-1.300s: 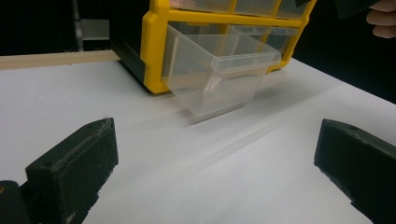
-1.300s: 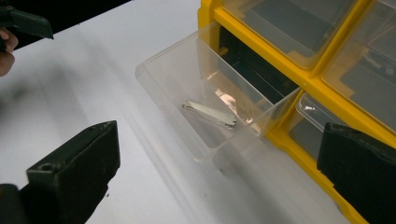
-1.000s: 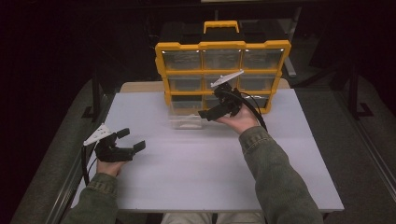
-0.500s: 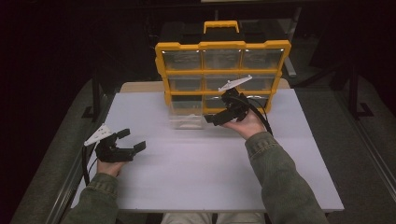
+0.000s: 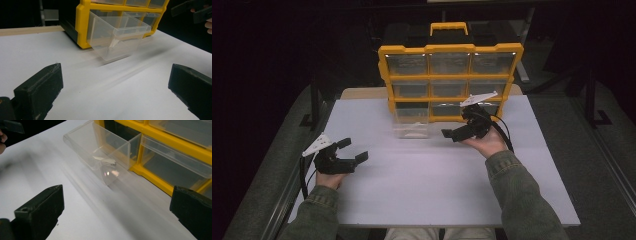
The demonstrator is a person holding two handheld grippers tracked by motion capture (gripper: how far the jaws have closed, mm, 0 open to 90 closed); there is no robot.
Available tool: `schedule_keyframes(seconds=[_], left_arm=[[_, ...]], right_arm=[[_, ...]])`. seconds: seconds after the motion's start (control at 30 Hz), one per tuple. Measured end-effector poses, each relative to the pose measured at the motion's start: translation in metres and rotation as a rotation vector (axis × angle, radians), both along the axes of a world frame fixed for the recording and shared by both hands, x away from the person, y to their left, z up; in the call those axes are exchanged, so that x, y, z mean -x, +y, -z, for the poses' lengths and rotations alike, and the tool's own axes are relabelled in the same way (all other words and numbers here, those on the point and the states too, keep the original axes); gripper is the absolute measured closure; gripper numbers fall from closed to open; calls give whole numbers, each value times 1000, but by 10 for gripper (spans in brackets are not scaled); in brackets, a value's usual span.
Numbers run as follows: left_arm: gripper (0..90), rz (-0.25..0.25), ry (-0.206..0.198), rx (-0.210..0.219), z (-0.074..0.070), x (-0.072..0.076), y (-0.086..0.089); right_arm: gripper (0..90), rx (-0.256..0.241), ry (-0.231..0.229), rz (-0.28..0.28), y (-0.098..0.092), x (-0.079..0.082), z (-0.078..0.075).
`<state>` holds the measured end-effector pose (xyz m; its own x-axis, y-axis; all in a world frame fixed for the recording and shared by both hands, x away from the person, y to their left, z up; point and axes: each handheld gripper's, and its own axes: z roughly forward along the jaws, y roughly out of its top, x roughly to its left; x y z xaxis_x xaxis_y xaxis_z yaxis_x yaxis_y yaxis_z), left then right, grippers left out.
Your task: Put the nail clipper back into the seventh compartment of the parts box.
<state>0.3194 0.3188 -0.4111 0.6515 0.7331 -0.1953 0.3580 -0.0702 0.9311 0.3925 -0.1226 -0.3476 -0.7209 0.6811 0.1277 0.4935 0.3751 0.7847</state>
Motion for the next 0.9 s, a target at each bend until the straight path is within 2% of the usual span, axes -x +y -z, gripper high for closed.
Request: schedule_keyframes(seconds=[0.13,0.43,0.9], left_arm=[[0,1,2,-6,0,0,0],[0,-4,2,-2,0,0,0],[0,-7,-1,2,0,2,0]], right_arm=[[0,-26,-5,12,-10,6,3],[0,-47,-29,36,-28,18,8],[0,-61,-35,47,-41,30,22]])
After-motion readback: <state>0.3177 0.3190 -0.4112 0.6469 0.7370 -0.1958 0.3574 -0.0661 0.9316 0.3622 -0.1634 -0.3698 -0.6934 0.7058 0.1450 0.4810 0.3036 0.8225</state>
